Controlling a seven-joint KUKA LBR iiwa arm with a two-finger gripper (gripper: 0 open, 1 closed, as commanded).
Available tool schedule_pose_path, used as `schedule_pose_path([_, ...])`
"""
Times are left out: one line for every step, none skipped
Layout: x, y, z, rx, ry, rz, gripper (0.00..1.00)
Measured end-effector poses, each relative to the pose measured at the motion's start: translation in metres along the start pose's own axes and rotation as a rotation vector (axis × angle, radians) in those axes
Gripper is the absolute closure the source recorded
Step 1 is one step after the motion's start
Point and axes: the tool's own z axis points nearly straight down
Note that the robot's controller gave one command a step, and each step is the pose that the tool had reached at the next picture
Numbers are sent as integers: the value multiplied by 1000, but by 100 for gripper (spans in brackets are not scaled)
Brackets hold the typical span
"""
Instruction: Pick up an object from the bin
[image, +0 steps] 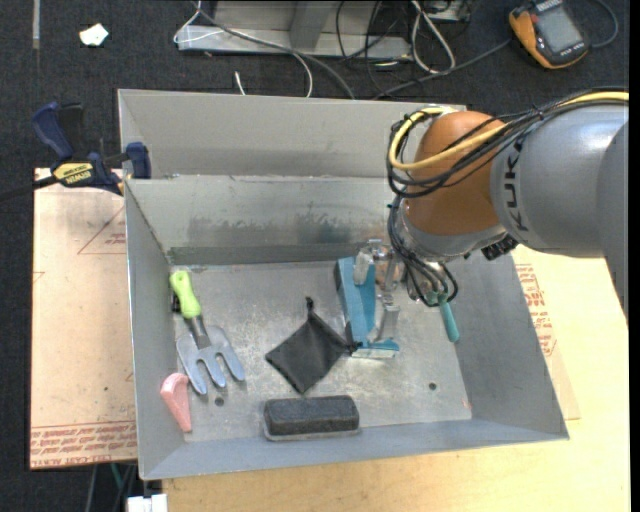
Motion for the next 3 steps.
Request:
schedule_pose_path([-2,0,-5,0,-7,0,0])
schedule_pose_path([34,28,30,-2,-10,21,0])
schedule_pose_path([50,38,41,-1,-7,23,0])
